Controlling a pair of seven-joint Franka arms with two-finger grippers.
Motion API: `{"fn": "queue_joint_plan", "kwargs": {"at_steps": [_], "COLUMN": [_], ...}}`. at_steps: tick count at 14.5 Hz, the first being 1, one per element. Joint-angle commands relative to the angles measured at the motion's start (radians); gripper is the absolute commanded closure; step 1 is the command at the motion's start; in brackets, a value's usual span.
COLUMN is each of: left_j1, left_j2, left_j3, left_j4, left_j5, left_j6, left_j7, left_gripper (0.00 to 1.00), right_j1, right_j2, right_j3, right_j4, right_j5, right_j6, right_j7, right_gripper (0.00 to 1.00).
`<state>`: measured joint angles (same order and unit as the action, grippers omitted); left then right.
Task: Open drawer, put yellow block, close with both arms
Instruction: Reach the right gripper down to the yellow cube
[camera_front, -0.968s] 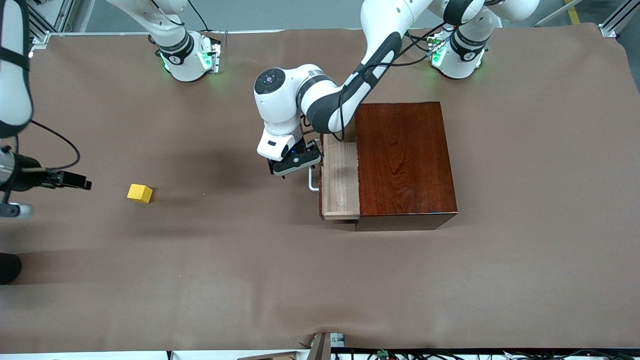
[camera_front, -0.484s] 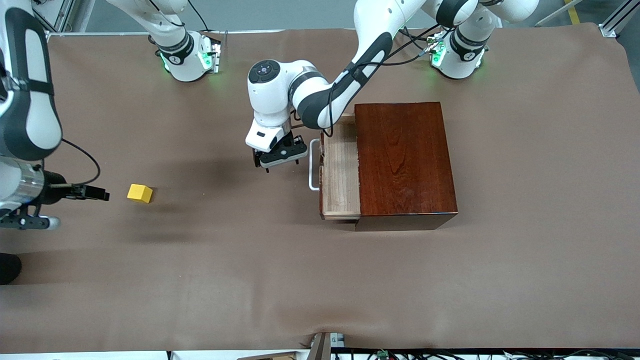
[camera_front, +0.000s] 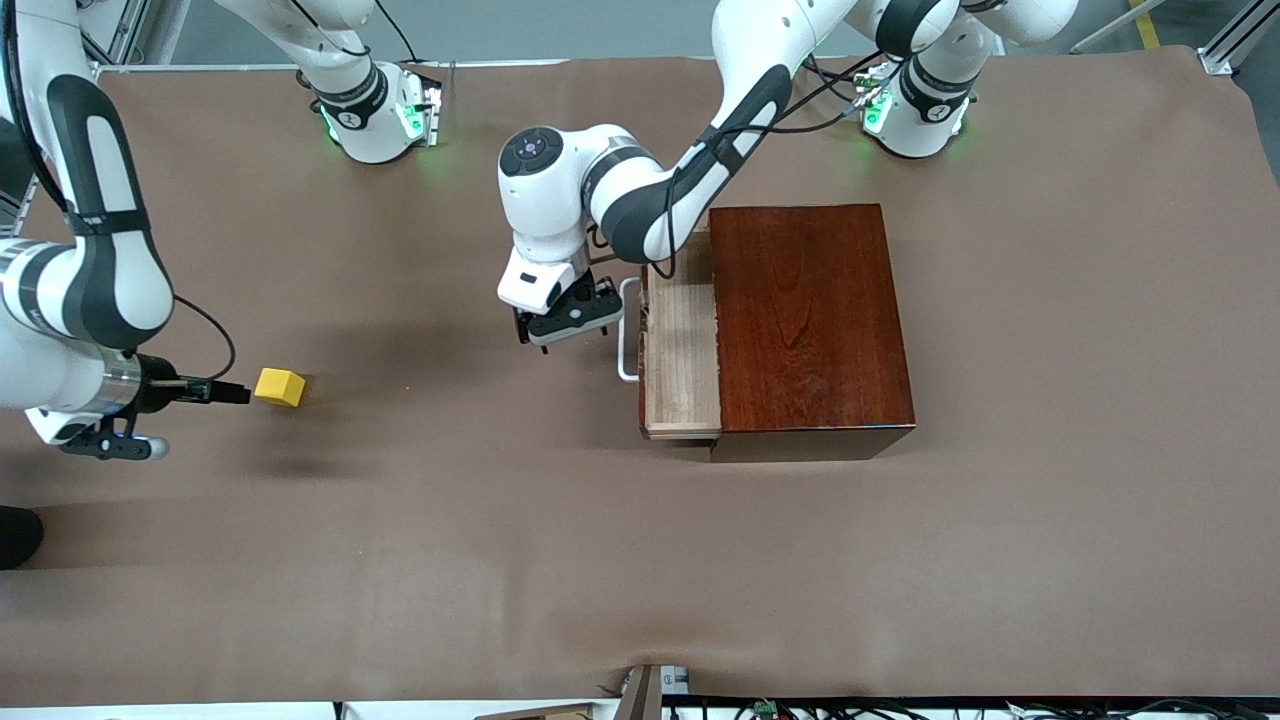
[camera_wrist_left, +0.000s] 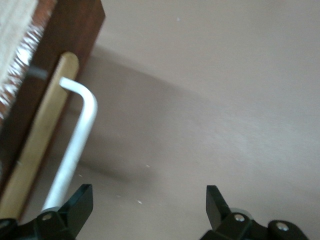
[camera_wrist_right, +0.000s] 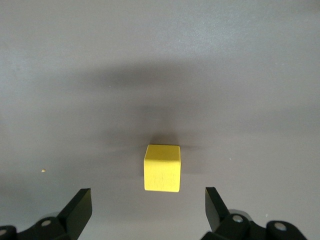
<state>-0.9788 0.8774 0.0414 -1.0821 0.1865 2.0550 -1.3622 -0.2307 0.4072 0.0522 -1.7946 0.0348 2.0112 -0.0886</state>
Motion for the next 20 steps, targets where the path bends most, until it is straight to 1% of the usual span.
{"fn": "queue_joint_plan", "kwargs": {"at_steps": [1,4,8,11,14,17,19,20], "left_j1": [-0.003,-0.003,-0.004,-0.004,-0.004,-0.006,-0.012,-0.017], "left_j2": [0.008,0.006,0.006,0.005,0.011,0.017,0.025,0.034], "left_j3": [0.012,0.017,0.034,0.041,0.041,0.023,0.020,0.012], "left_j4": [0.028,0.031,0.027,0.027,0.025,0.027,0.028,0.028], "left_j5": [0.002,0.002,0.013,0.021,0.021,0.016,0.005,0.005], "left_j6": [-0.053,-0.053,-0.073,-0.102,-0.102,-0.072,-0.008,0.008], "left_j7": [0.063,0.064,0.067,0.109,0.117,0.109,0.088,0.071], "left_gripper": [0.00,0.00,0.00,0.00,0.00,0.00,0.00,0.00], "right_j1": [-0.015,-0.018,-0.016,-0.019,-0.019,-0.018,-0.021,-0.021], "right_j2": [-0.013,-0.013,-0.011,-0.010,-0.008,-0.008,-0.007,-0.007], "right_j3": [0.014,0.014,0.014,0.014,0.014,0.015,0.015,0.015], "right_j4": [-0.077,-0.158,-0.186,-0.236,-0.296,-0.315,-0.321,-0.328], "right_j5": [-0.009,-0.009,-0.009,-0.009,-0.009,-0.009,-0.009,-0.009], "right_j6": [0.079,0.197,0.227,0.297,0.377,0.382,0.399,0.405], "right_j7": [0.003,0.004,0.007,0.007,0.007,0.007,0.007,0.007], "right_gripper": [0.00,0.00,0.00,0.00,0.00,0.00,0.00,0.02]}}
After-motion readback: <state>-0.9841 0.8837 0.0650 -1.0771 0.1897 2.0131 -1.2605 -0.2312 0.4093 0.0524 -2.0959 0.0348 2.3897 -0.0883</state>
